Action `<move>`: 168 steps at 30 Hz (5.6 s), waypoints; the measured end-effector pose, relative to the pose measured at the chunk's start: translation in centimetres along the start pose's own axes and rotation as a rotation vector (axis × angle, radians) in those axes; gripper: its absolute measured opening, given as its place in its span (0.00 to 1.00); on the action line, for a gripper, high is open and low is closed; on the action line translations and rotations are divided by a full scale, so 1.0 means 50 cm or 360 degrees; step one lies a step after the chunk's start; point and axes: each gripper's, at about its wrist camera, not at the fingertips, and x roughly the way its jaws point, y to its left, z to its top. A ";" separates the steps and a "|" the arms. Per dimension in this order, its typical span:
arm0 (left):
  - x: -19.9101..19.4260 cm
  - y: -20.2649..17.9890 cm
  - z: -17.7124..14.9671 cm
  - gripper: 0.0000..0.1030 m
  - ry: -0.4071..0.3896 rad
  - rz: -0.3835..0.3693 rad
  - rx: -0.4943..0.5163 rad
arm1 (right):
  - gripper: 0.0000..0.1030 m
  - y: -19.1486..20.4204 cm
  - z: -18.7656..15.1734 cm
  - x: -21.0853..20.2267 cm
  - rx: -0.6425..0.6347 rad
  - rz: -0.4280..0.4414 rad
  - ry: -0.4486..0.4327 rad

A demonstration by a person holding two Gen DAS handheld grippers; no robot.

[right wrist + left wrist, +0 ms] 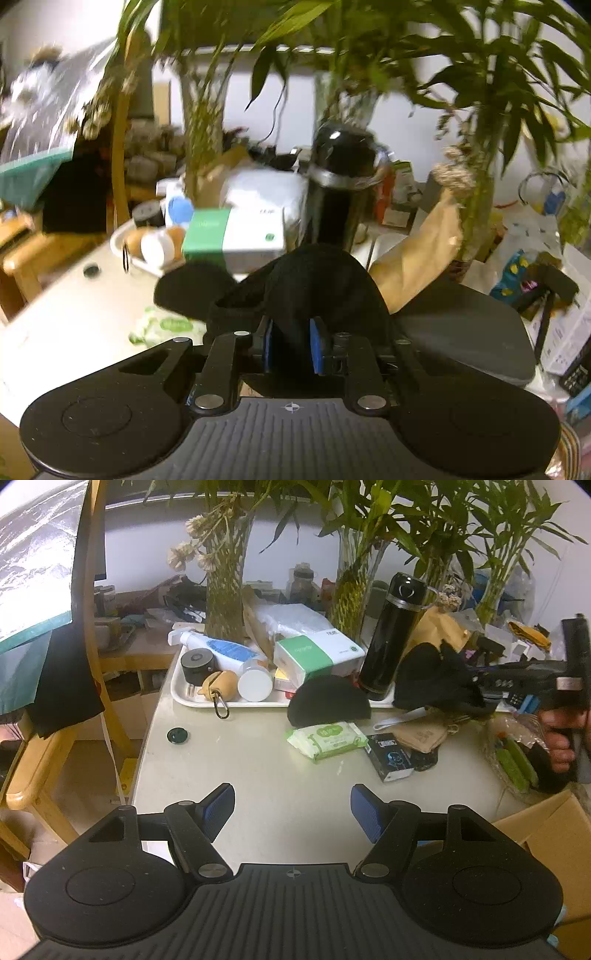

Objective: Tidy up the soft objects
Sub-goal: 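Close the right tool on the black fabric item and lift it, then carry the black fabric item with the right tool while the left tool approaches the green wipes pack, then lower the left tool onto the green-and-white wipes pack and close it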

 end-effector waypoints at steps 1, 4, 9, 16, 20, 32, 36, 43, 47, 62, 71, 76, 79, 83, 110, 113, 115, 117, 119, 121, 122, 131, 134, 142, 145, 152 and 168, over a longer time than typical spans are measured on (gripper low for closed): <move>-0.001 0.000 0.000 0.67 -0.0005 0.0000 0.0001 | 0.22 -0.007 0.002 -0.009 0.0034 0.0010 -0.0014; -0.002 -0.001 0.001 0.67 -0.0016 0.0007 0.0002 | 0.22 -0.027 0.007 -0.034 0.0138 0.0039 -0.0057; -0.004 -0.001 0.002 0.67 -0.0032 0.0003 -0.0007 | 0.21 -0.035 0.000 -0.071 0.0172 0.0023 -0.0083; -0.008 -0.008 0.000 0.67 -0.0041 0.0000 0.0004 | 0.21 -0.026 -0.054 -0.064 0.0034 0.0018 0.0171; -0.006 -0.011 0.001 0.67 -0.0040 -0.0007 0.0006 | 0.22 -0.042 -0.089 -0.053 0.0041 0.0004 0.0359; 0.007 -0.048 0.009 0.67 -0.0034 -0.0063 0.0028 | 0.72 -0.102 -0.177 -0.057 0.0285 0.0048 0.0627; 0.014 -0.057 0.009 0.67 -0.0023 -0.0069 0.0037 | 0.88 -0.135 -0.171 -0.062 0.0548 0.0131 0.0578; 0.017 -0.058 0.011 0.67 -0.0018 -0.0067 0.0035 | 0.90 -0.177 -0.151 -0.057 0.1026 0.0274 0.0428; 0.017 -0.056 0.012 0.67 -0.0013 -0.0059 0.0033 | 0.90 -0.201 -0.142 -0.041 0.1264 0.0222 0.0381; 0.012 -0.028 0.013 0.67 -0.0009 -0.0030 -0.0035 | 0.24 -0.184 -0.141 -0.032 0.1333 -0.0030 0.0479; 0.021 -0.034 0.034 0.67 -0.0039 -0.0046 0.0009 | 0.22 -0.146 -0.108 -0.167 0.1077 -0.0064 0.0111; 0.055 -0.025 0.051 0.67 -0.0008 -0.0102 0.0033 | 0.22 -0.104 -0.082 -0.198 0.0757 -0.0169 -0.0002; 0.080 -0.015 0.065 0.67 0.0011 -0.0135 0.0048 | 0.22 -0.096 -0.076 -0.204 0.0685 -0.0198 -0.0026; 0.119 -0.012 0.080 0.67 0.0019 -0.0163 0.0168 | 0.22 -0.100 -0.074 -0.208 0.0676 -0.0209 -0.0037; 0.408 -0.042 0.077 0.73 0.0137 -0.0296 0.0736 | 0.22 -0.100 -0.072 -0.187 0.0650 -0.0113 -0.0005; 0.435 -0.044 0.071 0.73 0.0150 -0.0255 0.0771 | 0.22 -0.100 -0.070 -0.183 0.0648 -0.0100 0.0001; 0.446 -0.044 0.064 0.73 0.0138 -0.0247 0.0812 | 0.22 -0.100 -0.070 -0.182 0.0644 -0.0093 0.0003; 0.445 -0.045 0.058 0.73 0.0114 -0.0258 0.0839 | 0.22 -0.100 -0.069 -0.182 0.0638 -0.0097 0.0004; 0.439 -0.050 0.056 0.73 0.0126 -0.0273 0.0867 | 0.22 -0.103 -0.070 -0.182 0.0644 -0.0095 0.0005; 0.429 -0.060 0.048 0.73 0.0134 -0.0306 0.0944 | 0.22 -0.105 -0.071 -0.183 0.0654 -0.0092 0.0004; 0.422 -0.065 0.042 0.73 0.0133 -0.0327 0.1001 | 0.22 -0.105 -0.070 -0.182 0.0655 -0.0094 0.0005; 0.409 -0.057 0.039 0.73 0.0170 -0.0332 0.1068 | 0.23 -0.098 -0.069 -0.182 0.0641 -0.0077 0.0004; 0.423 -0.053 0.047 0.73 0.0172 -0.0346 0.1013 | 0.23 -0.096 -0.068 -0.179 0.0631 -0.0070 0.0010; 0.450 -0.061 0.064 0.74 0.0146 -0.0346 0.0944 | 0.23 -0.097 -0.067 -0.173 0.0630 -0.0064 0.0027; 0.447 -0.066 0.062 0.74 0.0167 -0.0360 0.0963 | 0.23 -0.098 -0.066 -0.173 0.0632 -0.0064 0.0027; 0.420 -0.091 0.052 0.73 0.0322 -0.0536 0.1165 | 0.23 -0.097 -0.065 -0.173 0.0633 -0.0058 0.0024; 0.467 -0.110 0.064 0.72 0.0209 -0.0476 0.1017 | 0.23 -0.099 -0.064 -0.168 0.0642 -0.0033 0.0035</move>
